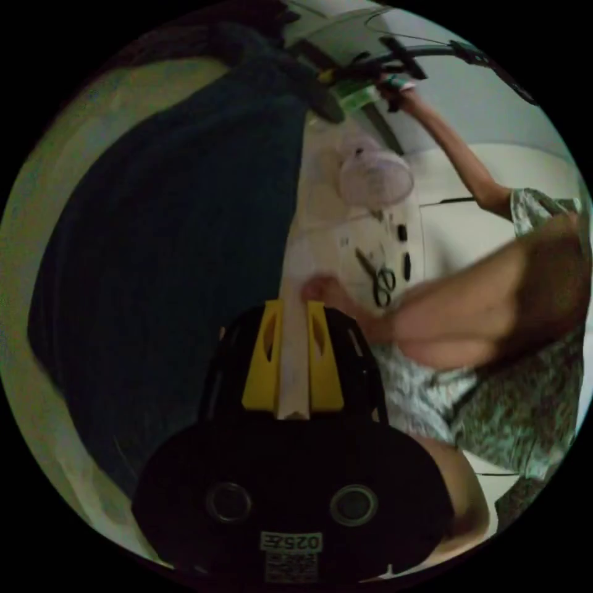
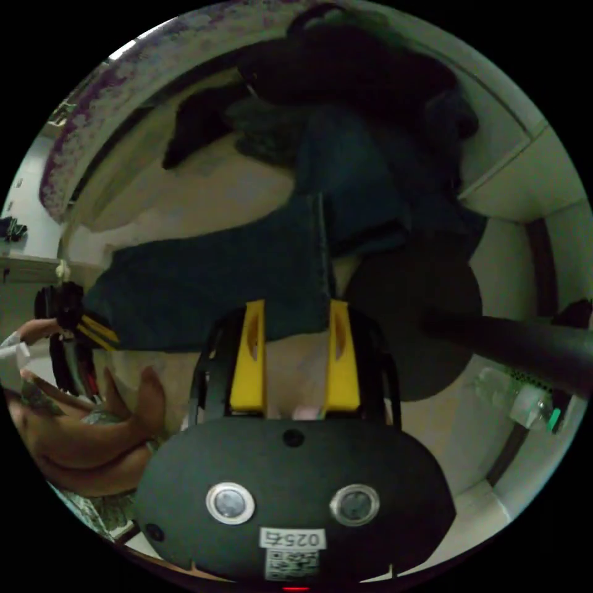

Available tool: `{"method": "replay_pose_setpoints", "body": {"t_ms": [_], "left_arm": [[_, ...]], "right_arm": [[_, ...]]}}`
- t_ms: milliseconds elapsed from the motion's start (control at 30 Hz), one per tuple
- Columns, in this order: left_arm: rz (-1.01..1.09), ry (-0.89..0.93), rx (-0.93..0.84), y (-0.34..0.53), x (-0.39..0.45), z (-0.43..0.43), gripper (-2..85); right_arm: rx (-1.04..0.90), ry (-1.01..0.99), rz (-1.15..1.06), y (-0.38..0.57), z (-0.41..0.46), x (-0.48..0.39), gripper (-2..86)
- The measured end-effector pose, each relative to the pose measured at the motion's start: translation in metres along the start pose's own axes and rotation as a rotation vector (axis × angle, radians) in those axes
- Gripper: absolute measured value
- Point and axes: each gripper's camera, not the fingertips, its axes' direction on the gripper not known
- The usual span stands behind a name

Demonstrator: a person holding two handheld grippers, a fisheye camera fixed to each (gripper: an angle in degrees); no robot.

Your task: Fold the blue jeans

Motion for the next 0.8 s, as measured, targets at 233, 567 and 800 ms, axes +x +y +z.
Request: {"method": "replay_pose_setpoints", "body": {"t_ms": [233, 567, 800], "left_arm": [[-0.966, 0.171, 0.435, 0.294, 0.078, -0.21, 8.6], [-1.629, 0.209, 1.728, 0.442, 0.277, -0.193, 10.0], [-1.493, 0.199, 1.97, 0.408, 0.331, -0.306, 12.6]], "right_arm": [[0.588, -0.599, -0.415, 0.1, 0.088, -0.111, 14.1], [0.012, -0.918, -1.003, 0.146, 0.414, -0.34, 16.9], [-0.462, -0.834, -1.34, 0.238, 0.605, -0.482, 16.9]]}}
